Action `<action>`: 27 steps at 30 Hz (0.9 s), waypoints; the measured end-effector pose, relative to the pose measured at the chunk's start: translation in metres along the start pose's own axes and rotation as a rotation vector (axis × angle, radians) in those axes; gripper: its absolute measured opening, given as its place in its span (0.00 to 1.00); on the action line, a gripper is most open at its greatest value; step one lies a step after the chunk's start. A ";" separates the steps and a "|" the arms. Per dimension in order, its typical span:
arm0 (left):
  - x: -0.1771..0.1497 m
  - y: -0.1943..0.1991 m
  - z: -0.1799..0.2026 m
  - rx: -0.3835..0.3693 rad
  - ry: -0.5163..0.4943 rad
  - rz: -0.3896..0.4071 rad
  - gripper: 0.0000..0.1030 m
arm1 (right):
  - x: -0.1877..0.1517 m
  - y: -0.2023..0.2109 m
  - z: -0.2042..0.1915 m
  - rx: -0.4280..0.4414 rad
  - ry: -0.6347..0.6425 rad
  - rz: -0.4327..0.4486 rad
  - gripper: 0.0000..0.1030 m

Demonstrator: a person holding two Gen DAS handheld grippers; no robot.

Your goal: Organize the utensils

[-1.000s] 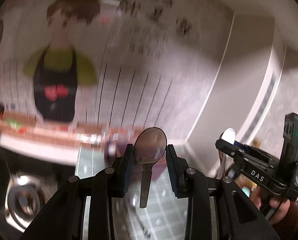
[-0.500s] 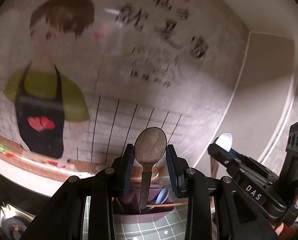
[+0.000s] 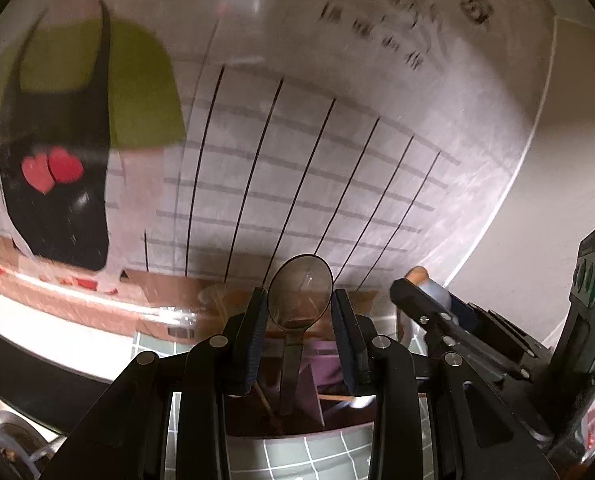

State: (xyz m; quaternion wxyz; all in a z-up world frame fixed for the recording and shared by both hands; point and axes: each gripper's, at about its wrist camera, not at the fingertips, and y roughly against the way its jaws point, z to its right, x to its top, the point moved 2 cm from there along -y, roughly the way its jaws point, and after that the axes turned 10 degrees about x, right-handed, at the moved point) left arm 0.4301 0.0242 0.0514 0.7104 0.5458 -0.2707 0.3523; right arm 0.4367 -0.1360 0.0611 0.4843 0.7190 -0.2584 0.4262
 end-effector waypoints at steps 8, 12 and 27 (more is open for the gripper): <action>-0.011 -0.018 -0.004 0.015 -0.003 -0.036 0.32 | -0.008 -0.021 0.006 0.029 -0.017 -0.043 0.26; -0.013 -0.021 -0.005 -0.002 -0.007 -0.043 0.32 | -0.001 -0.007 0.007 0.055 -0.016 -0.022 0.26; -0.029 -0.030 0.002 0.010 -0.041 -0.107 0.32 | 0.010 0.096 0.005 0.118 -0.009 0.062 0.26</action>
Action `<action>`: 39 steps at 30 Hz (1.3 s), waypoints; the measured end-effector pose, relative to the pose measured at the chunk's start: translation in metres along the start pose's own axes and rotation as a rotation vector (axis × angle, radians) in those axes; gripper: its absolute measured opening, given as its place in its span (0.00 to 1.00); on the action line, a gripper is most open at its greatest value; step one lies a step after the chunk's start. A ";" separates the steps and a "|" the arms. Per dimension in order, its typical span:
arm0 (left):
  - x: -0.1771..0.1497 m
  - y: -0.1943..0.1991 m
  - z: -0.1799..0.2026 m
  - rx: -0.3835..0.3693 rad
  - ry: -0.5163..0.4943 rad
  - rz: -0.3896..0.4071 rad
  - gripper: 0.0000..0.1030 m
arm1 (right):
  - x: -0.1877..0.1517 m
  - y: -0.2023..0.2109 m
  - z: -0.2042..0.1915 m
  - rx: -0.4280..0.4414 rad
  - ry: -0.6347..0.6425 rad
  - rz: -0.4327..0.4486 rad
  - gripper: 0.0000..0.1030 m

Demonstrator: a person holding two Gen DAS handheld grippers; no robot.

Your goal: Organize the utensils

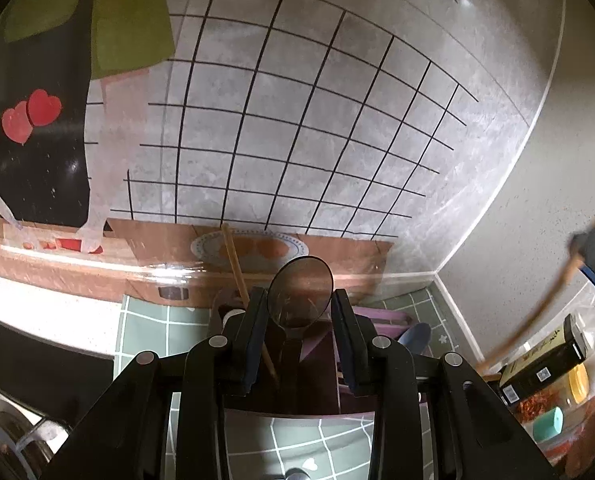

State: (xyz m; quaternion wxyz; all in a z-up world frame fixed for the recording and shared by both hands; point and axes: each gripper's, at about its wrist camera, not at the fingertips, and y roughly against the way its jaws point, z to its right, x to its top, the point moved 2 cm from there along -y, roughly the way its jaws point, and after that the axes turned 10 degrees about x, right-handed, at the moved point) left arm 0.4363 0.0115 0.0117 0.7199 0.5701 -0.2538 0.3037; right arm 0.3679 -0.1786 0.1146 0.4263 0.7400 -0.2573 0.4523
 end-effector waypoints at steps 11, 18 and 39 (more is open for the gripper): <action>-0.008 0.037 -0.003 0.008 -0.015 0.023 0.41 | -0.039 0.046 -0.008 0.024 -0.024 -0.059 0.26; -0.067 0.060 -0.018 0.036 -0.025 -0.088 0.42 | -0.077 0.057 -0.005 0.035 -0.076 -0.150 0.26; -0.196 0.064 -0.047 0.041 0.005 -0.317 0.42 | -0.175 0.025 0.024 0.132 -0.249 -0.505 0.18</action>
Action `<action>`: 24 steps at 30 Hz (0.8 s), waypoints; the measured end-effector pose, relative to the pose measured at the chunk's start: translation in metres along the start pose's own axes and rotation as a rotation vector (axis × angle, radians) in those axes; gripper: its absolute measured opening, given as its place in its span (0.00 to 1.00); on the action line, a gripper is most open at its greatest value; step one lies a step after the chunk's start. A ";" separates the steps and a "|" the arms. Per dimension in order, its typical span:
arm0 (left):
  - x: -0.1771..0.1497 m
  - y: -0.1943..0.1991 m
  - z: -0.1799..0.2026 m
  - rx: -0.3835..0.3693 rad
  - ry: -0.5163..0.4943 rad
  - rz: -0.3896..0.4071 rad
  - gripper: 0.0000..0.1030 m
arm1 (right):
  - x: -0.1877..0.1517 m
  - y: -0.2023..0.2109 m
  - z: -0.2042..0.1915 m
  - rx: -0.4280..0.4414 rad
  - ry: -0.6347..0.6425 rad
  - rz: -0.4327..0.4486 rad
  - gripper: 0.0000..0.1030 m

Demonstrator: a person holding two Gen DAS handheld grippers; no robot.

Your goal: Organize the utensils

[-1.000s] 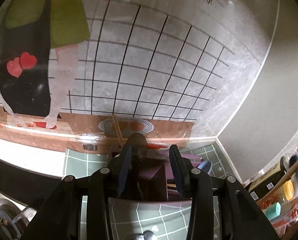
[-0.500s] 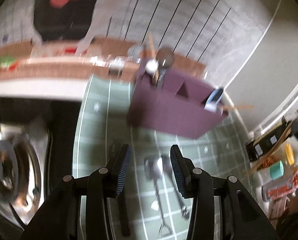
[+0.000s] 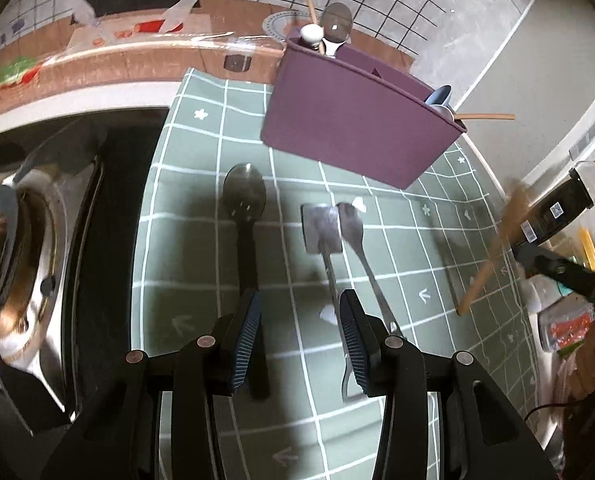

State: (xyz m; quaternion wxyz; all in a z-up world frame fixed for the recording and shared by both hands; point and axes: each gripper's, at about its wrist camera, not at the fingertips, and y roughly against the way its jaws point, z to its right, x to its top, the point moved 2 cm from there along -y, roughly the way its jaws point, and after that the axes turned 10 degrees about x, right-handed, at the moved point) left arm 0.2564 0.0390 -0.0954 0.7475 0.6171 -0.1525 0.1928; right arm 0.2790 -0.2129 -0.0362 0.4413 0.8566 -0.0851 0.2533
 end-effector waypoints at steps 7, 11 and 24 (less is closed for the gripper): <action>0.003 0.001 -0.020 0.043 0.065 0.031 0.42 | -0.015 -0.023 0.004 -0.068 0.023 -0.044 0.18; 0.026 -0.014 -0.024 0.067 0.066 0.040 0.42 | -0.019 -0.022 0.001 -0.152 0.105 -0.022 0.18; 0.072 -0.069 -0.007 0.219 -0.034 0.012 0.42 | -0.025 -0.014 0.010 -0.188 0.221 0.039 0.23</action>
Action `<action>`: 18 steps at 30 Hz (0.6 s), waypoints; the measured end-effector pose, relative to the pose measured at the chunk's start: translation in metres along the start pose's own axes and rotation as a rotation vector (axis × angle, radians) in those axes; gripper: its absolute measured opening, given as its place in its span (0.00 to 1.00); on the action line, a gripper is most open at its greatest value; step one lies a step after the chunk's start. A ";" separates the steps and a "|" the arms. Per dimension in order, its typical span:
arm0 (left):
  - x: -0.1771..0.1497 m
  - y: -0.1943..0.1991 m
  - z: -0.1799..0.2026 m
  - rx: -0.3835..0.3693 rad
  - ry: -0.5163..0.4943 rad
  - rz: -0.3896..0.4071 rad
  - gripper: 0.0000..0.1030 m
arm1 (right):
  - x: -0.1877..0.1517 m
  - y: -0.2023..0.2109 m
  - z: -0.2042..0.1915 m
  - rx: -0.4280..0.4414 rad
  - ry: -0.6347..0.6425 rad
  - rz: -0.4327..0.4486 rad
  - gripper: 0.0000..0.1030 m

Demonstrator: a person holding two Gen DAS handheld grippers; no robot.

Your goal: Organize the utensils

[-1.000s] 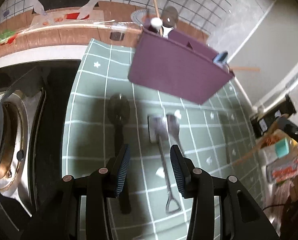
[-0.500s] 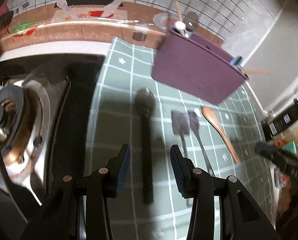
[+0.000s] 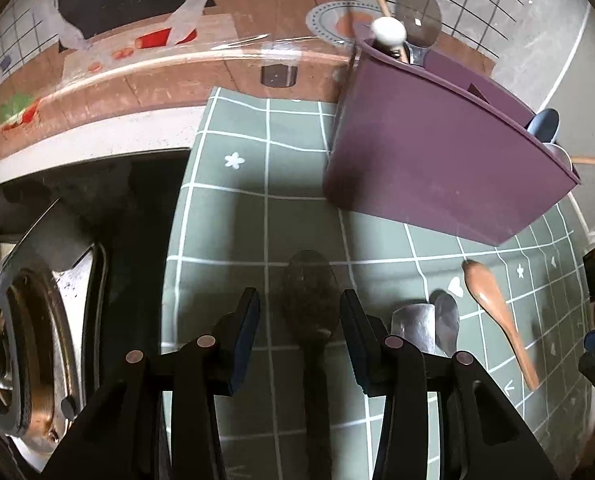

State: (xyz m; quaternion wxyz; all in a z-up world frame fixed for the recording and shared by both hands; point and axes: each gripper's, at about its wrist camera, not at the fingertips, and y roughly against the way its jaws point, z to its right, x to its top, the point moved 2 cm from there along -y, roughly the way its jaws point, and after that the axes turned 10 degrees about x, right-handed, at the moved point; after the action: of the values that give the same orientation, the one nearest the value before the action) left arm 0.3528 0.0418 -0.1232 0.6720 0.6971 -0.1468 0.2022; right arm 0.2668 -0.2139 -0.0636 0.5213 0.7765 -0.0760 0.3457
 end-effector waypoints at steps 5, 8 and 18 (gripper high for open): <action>-0.002 0.000 0.004 0.027 -0.030 0.020 0.37 | 0.003 -0.016 0.004 0.004 0.001 -0.007 0.23; -0.006 0.003 0.002 0.018 -0.024 0.021 0.33 | 0.007 -0.032 0.000 0.013 0.035 -0.030 0.23; -0.049 0.062 -0.030 -0.088 0.102 0.051 0.33 | 0.019 -0.080 -0.012 0.057 0.096 -0.104 0.23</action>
State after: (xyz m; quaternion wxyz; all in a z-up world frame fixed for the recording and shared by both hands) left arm 0.2777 0.0645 -0.0920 0.7032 0.6517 -0.1390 0.2480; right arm 0.3138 -0.1636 -0.1095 0.5193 0.7765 -0.0009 0.3570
